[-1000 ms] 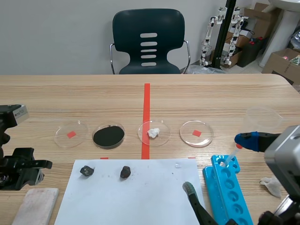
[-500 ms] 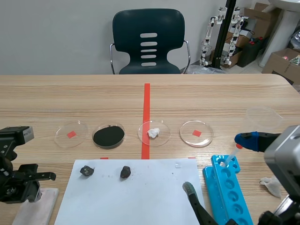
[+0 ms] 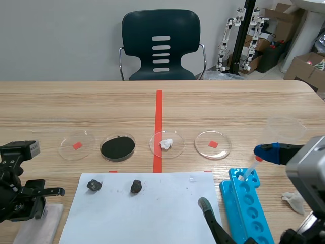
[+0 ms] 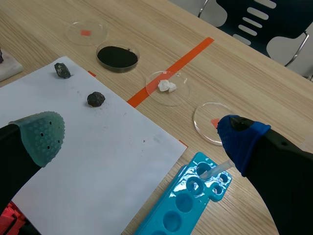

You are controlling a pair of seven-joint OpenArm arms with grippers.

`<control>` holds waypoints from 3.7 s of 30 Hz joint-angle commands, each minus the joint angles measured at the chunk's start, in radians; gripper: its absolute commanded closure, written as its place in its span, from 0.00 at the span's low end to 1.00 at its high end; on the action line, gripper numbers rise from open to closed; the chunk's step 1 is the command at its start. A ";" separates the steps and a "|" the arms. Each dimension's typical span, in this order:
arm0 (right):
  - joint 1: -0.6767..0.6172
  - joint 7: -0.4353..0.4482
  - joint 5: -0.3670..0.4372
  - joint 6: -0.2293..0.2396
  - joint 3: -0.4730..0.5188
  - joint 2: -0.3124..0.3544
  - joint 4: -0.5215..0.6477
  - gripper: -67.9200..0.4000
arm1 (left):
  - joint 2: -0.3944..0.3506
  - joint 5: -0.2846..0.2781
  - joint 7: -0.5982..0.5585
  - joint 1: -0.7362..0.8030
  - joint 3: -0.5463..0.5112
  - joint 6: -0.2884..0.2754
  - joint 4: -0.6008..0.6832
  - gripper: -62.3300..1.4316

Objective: Rub the mineral on the streak plate

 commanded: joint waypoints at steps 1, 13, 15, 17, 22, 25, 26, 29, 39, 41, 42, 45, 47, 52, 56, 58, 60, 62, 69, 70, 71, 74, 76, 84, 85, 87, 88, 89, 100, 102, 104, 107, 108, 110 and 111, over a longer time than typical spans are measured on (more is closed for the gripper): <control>0.007 0.015 0.011 0.000 0.011 0.011 0.008 0.00 | 0.003 -0.006 -0.012 -0.006 0.007 0.005 0.005 0.80; 0.007 0.015 0.011 0.000 0.011 0.011 0.008 0.00 | 0.035 -0.092 -0.031 -0.006 0.007 -0.014 0.005 0.80; 0.007 0.015 0.011 0.000 0.011 0.011 0.008 0.00 | 0.035 -0.065 -0.029 -0.006 0.007 -0.013 0.005 0.80; 0.007 0.015 0.011 0.000 0.011 0.011 0.008 0.00 | 0.035 -0.008 -0.020 -0.006 0.007 0.008 0.005 0.80; 0.007 0.015 0.011 0.000 0.011 0.011 0.008 0.00 | 0.035 0.121 0.027 -0.006 0.007 0.042 0.005 0.80; 0.007 0.015 0.011 0.000 0.011 0.011 0.008 0.00 | 0.035 0.177 0.044 -0.006 0.007 0.062 0.005 0.80; 0.007 0.015 0.011 0.000 0.011 0.011 0.008 0.00 | 0.035 0.193 0.045 -0.006 0.007 0.065 0.006 0.80; 0.007 0.015 0.011 0.000 0.011 0.011 0.008 0.00 | 0.035 0.202 0.045 -0.006 0.007 0.065 0.006 0.80; 0.007 0.015 0.011 0.000 0.011 0.011 0.008 0.00 | 0.035 0.037 0.028 -0.006 0.007 0.037 0.006 0.80; 0.007 0.015 0.011 0.000 0.011 0.011 0.008 0.00 | 0.035 0.006 0.018 -0.006 0.007 0.030 0.006 0.80; 0.007 0.015 0.011 0.000 0.011 0.011 0.008 0.00 | 0.035 -0.004 0.014 -0.006 0.007 0.027 0.006 0.80; 0.007 0.015 0.011 0.000 0.011 0.011 0.008 0.00 | 0.035 -0.034 0.003 -0.006 0.007 0.012 0.006 0.80; 0.007 0.015 0.011 0.000 0.011 0.011 0.008 0.00 | 0.035 -0.040 -0.002 -0.006 0.007 0.012 0.006 0.80; 0.007 0.015 0.011 0.000 0.011 0.011 0.008 0.00 | 0.035 0.064 0.029 -0.006 0.007 0.043 0.006 0.80; 0.007 0.015 0.011 0.000 0.011 0.011 0.008 0.00 | 0.035 0.171 0.072 -0.006 0.007 0.066 0.006 0.80; 0.007 0.015 0.011 0.000 0.011 0.011 0.008 0.00 | 0.035 0.205 0.079 -0.006 0.007 0.076 0.006 0.80; 0.007 0.015 0.011 0.000 0.011 0.011 0.008 0.00 | 0.035 0.238 0.080 -0.006 0.007 0.092 0.006 0.80; 0.007 0.015 0.011 0.000 0.011 0.011 0.008 0.00 | 0.035 0.254 0.078 -0.006 0.007 0.094 0.006 0.80; 0.007 0.015 0.011 0.000 0.011 0.011 0.008 0.00 | 0.035 0.159 0.056 -0.006 0.007 0.081 0.006 0.80; 0.007 0.015 0.011 0.000 0.011 0.011 0.008 0.00 | 0.035 0.135 0.051 -0.006 0.007 0.075 0.006 0.80; 0.007 0.015 0.011 0.000 0.011 0.011 0.008 0.00 | 0.035 0.112 0.047 -0.006 0.007 0.066 0.006 0.80; 0.007 0.015 0.011 0.000 0.011 0.011 0.008 0.00 | 0.035 0.064 0.037 -0.006 0.007 0.055 0.006 0.80; 0.007 0.015 0.011 0.000 0.011 0.011 0.008 0.00 | 0.035 0.040 0.031 -0.006 0.007 0.039 0.006 0.80; 0.007 0.015 0.011 0.000 0.011 0.011 0.008 0.00 | 0.035 -0.058 -0.012 -0.006 0.007 0.008 0.006 0.80; 0.007 0.015 0.011 0.000 0.011 0.011 0.008 0.00 | 0.035 -0.055 -0.012 -0.006 0.007 0.008 0.006 0.80; 0.007 0.015 0.011 0.000 0.011 0.011 0.008 0.00 | 0.035 -0.019 -0.008 -0.006 0.007 0.010 0.006 0.80; 0.007 0.015 0.011 0.000 0.011 0.011 0.008 0.00 | 0.035 0.008 -0.003 -0.006 0.007 0.015 0.006 0.80; 0.007 0.015 0.011 0.000 0.011 0.011 0.008 0.00 | 0.035 0.040 0.005 -0.006 0.007 0.021 0.006 0.80; 0.007 0.015 0.011 0.000 0.011 0.011 0.008 0.00 | 0.035 0.254 0.060 -0.006 0.007 0.085 0.006 0.80; 0.007 0.015 0.011 0.000 0.011 0.011 0.008 0.00 | 0.035 0.248 0.060 -0.006 0.007 0.085 0.006 0.80; 0.007 0.015 0.011 0.000 0.011 0.011 0.008 0.00 | 0.035 0.226 0.060 -0.006 0.007 0.083 0.006 0.80; 0.007 0.015 0.011 0.000 0.011 0.011 0.008 0.00 | 0.035 0.157 0.053 -0.006 0.007 0.060 0.006 0.80; 0.007 0.015 0.011 0.000 0.011 0.011 0.008 0.00 | 0.035 0.132 0.048 -0.006 0.007 0.056 0.006 0.80; 0.007 0.015 0.011 0.000 0.011 0.011 0.008 0.00 | 0.035 0.087 0.043 -0.006 0.007 0.048 0.006 0.80; 0.007 0.015 0.011 0.000 0.011 0.011 0.008 0.00 | 0.035 0.063 0.040 -0.006 0.007 0.037 0.006 0.80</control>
